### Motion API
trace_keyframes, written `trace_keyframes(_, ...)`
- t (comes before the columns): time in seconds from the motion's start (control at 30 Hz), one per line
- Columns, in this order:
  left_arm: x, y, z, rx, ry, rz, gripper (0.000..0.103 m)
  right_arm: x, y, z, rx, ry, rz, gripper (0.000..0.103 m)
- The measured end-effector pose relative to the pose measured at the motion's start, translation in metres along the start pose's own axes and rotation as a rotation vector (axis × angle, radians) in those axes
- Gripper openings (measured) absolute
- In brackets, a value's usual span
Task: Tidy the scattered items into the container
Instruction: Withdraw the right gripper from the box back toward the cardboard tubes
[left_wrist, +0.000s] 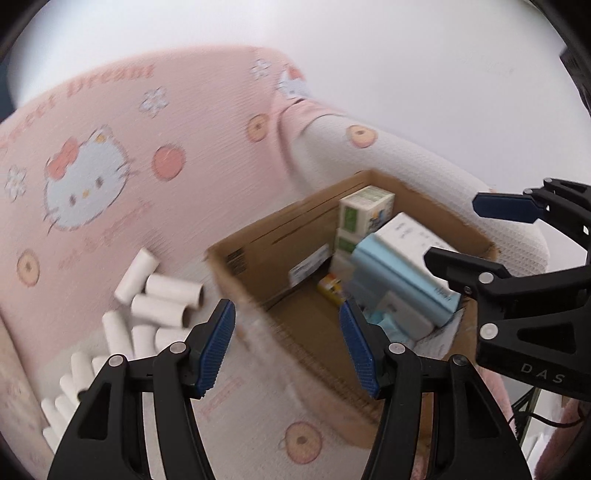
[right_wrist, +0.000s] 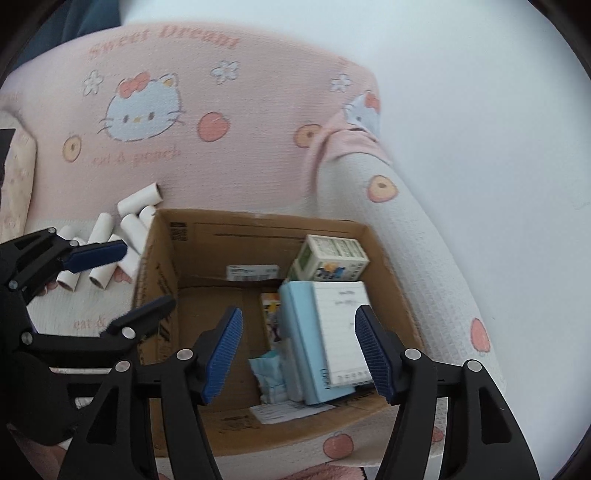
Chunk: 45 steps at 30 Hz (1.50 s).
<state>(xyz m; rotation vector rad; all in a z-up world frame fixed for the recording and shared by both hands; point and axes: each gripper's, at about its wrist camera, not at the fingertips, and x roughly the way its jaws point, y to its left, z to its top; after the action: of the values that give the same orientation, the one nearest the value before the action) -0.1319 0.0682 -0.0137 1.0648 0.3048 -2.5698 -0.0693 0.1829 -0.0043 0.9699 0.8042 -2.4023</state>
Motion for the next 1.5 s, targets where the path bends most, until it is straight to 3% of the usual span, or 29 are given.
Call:
trace_keyframes(0.4,-0.005,0.040,-0.019,-0.104,0.036,0.075,0.063,0.010,0.031,-0.002,-0.076,0.036,0.033,0.062)
trace_keyframes(0.53,-0.005,0.052,-0.048,-0.088,0.077,0.158,0.063,0.009,0.044,-0.009,-0.088,0.040,0.069,0.062)
trace_keyframes(0.67,-0.002,0.071,-0.086,-0.111,0.150,0.233,0.063,-0.001,0.066,-0.012,-0.149,-0.023,0.100,0.062)
trace_keyframes(0.83,-0.001,0.100,-0.120,-0.209,0.226,0.204,0.063,-0.007,0.101,-0.011,-0.217,-0.066,0.160,0.063)
trace_keyframes(1.03,0.000,0.124,-0.141,-0.241,0.239,0.290,0.063,-0.001,0.143,-0.011,-0.286,-0.098,0.255,0.064)
trace_keyframes(1.13,0.005,0.138,-0.145,-0.296,0.249,0.270,0.063,0.008,0.166,-0.012,-0.310,-0.132,0.277,0.080)
trace_keyframes(1.37,0.019,0.169,-0.154,-0.439,0.217,0.135,0.063,0.039,0.194,-0.011,-0.316,-0.131,0.292,0.080)
trace_keyframes(1.43,0.026,0.175,-0.156,-0.447,0.212,0.068,0.063,0.045,0.201,-0.013,-0.348,-0.168,0.264,0.080)
trace_keyframes(1.5,0.033,0.179,-0.156,-0.436,0.212,0.056,0.063,0.049,0.208,-0.018,-0.369,-0.217,0.271,0.080)
